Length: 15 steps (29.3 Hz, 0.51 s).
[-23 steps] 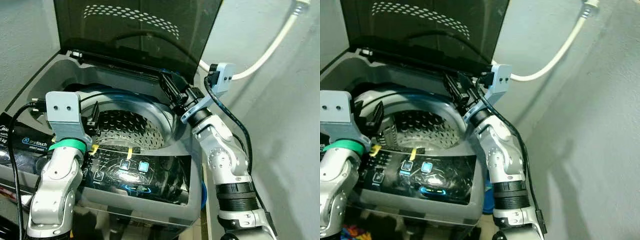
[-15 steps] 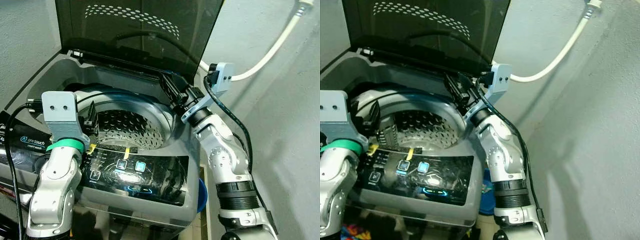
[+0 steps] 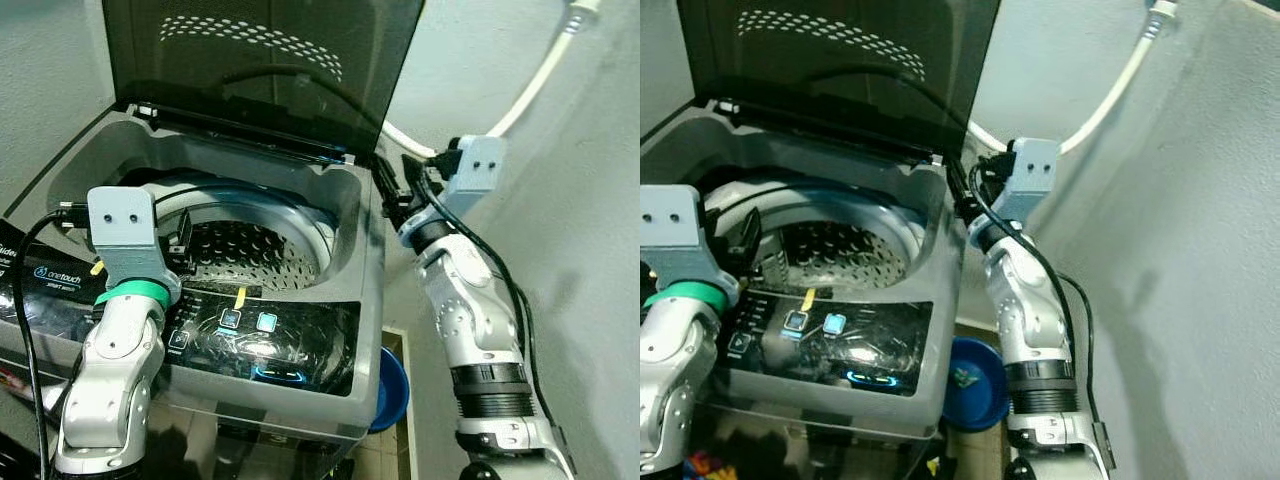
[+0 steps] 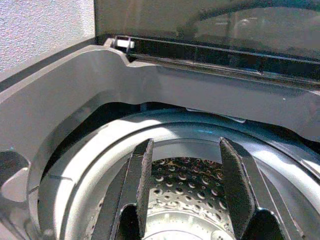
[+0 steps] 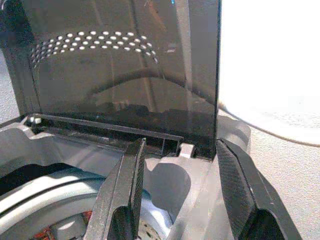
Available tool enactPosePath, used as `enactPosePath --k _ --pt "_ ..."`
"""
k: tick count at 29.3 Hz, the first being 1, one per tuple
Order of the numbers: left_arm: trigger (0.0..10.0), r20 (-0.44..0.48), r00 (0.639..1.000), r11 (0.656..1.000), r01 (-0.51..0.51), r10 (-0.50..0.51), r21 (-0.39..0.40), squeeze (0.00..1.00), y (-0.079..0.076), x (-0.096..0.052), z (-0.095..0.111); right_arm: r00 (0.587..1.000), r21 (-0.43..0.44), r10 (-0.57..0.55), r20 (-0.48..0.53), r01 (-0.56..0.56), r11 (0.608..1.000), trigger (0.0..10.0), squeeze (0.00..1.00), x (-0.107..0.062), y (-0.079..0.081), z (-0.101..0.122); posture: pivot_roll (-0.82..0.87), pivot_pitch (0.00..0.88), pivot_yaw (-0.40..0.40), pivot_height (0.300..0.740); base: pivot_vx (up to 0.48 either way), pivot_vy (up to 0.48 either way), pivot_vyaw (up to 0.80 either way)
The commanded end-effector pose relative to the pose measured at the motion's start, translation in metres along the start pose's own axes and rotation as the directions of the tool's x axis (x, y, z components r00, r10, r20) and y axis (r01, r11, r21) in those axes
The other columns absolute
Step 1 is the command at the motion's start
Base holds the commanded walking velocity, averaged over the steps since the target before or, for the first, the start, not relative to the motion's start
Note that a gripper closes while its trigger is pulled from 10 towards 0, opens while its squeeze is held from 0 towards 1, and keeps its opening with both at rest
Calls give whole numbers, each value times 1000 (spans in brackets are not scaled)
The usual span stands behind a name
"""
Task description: Clothes washing
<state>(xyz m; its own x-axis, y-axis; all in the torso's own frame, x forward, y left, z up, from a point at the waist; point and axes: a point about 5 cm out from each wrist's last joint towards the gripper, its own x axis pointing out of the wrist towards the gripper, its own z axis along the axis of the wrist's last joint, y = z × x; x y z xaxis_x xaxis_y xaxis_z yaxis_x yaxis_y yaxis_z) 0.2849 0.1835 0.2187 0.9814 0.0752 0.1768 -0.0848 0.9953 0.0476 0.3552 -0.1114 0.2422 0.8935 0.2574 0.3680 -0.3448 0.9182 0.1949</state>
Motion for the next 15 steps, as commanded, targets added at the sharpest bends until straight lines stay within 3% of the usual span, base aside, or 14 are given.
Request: enactPosePath --k 1,8,15 --pt "10000 -49 998 1000 30 -30 4 0 -2 -1 -12 1000 -23 -11 -22 11 1000 10000 0 -10 -6 -7 156 3 -36 740 0 0 0" --pt "10000 -62 993 995 100 -100 2 0 -9 1 -20 997 -78 -35 -75 29 997 10000 0 -33 -12 -23 127 24 7 740 0 0 0" --pt "10000 -60 987 989 144 -146 -34 0 -16 2 -21 999 -76 -39 -24 37 996 10000 0 -40 -11 -17 95 39 50 740 0 0 0"
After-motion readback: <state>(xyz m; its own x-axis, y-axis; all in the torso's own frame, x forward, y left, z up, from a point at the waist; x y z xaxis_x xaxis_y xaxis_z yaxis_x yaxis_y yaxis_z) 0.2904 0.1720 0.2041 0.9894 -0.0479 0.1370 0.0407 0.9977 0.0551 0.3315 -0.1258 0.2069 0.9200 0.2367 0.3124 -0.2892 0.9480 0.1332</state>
